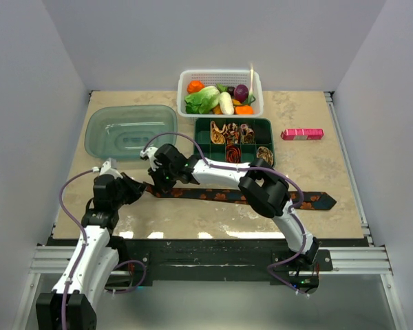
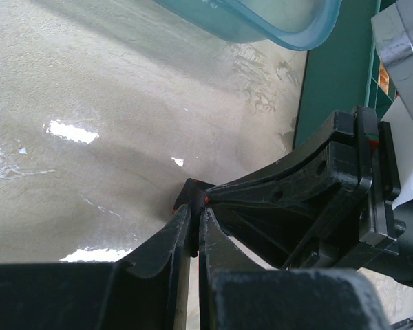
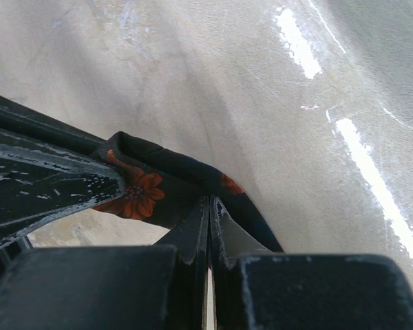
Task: Roll the ties
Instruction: Roll the tie at the center of the board.
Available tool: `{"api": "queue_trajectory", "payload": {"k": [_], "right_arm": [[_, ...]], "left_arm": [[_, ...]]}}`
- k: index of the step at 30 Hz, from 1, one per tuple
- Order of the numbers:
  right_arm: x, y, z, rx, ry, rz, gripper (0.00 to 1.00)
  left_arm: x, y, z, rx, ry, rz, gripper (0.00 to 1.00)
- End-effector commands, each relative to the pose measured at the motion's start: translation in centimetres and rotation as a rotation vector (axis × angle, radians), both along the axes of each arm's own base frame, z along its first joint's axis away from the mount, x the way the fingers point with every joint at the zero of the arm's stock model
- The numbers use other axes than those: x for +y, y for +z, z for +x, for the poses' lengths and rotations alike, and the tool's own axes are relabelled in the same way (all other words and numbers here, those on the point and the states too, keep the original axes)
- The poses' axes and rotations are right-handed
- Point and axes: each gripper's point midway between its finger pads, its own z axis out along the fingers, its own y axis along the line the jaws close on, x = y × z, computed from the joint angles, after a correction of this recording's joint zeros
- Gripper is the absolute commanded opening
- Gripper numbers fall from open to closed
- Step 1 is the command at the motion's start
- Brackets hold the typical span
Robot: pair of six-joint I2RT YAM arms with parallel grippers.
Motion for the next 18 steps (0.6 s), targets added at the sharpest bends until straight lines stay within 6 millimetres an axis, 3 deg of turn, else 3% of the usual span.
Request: {"api": "queue_trajectory", "payload": {"k": [1,11,18], "right_arm": [[1.1,0.5,-0.3,0.027,0.010,0.055,0.00],[2.8,0.9,-0.8,0.110,-0.029,0.171,0.00],[2.8,-1.6,-0.8,0.179,-0.079,0.158,0.00]], "left_arm": [[-0.2,2.3,1.2,-0.086,-0.019,0.000,0.00],[-1.3,2.4,1.1,-0.109,-0.078,-0.037,0.00],[-1.6,2.2,1.0,-0.113,-0.093,-0.047,0.00]]}}
